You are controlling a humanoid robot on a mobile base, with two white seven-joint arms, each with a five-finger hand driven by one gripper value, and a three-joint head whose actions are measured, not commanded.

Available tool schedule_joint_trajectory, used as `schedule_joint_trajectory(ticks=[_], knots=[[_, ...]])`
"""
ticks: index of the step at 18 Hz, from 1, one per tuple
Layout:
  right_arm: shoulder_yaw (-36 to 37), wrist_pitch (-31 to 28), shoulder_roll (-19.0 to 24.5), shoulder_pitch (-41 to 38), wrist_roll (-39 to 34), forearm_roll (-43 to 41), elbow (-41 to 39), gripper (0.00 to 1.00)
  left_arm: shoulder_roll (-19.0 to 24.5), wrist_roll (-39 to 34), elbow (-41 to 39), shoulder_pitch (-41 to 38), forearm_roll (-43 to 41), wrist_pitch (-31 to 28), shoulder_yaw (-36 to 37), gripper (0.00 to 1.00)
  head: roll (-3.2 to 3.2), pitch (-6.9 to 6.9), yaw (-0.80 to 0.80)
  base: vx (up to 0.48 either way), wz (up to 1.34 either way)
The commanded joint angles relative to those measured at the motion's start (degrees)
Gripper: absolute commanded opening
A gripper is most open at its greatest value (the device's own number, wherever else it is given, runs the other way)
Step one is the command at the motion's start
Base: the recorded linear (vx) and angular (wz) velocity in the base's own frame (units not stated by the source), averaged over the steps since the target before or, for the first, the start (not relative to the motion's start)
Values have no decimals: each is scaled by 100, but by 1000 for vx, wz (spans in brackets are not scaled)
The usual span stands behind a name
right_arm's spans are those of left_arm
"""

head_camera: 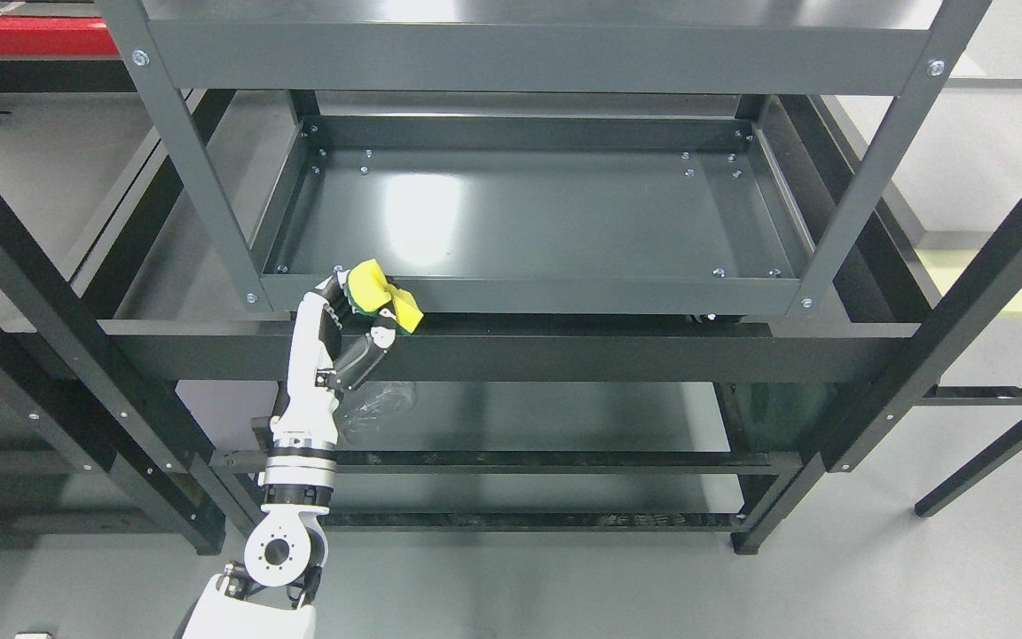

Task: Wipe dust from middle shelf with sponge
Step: 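Withdraw the left hand holding the sponge down in front of the shelf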

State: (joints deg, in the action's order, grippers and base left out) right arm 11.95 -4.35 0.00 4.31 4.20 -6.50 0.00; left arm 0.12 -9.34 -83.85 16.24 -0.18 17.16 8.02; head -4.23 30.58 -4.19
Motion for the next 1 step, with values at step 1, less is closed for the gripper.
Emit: schedule_joint_trajectory(ticks=[1], knots=[[0,-5,-100,0,1,0,-100,100,88,3,-88,2,35,-28,-116,0,0,0,0,0,0]])
